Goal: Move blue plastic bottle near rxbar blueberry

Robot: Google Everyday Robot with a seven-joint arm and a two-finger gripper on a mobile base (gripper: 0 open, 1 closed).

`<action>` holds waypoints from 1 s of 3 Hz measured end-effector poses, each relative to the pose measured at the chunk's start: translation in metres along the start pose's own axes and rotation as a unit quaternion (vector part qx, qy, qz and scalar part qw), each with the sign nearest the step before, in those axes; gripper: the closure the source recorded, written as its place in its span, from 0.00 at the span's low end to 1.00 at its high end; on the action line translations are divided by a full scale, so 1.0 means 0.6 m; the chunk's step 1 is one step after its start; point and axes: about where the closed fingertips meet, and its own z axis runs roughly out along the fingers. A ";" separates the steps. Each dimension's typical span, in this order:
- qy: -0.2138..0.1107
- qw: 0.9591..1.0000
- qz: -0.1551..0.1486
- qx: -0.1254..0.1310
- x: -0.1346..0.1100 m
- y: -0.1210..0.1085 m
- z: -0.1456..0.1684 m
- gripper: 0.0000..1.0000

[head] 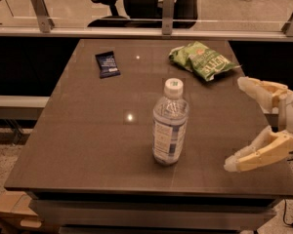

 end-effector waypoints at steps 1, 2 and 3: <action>-0.032 0.999 0.010 -0.025 -0.004 0.008 0.030 0.00; -0.063 0.997 0.006 -0.046 -0.022 0.018 0.050 0.00; -0.086 0.994 -0.002 -0.067 -0.038 0.024 0.075 0.00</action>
Offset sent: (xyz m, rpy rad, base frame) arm 0.0042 0.0488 0.0014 0.2010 -0.0152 0.1435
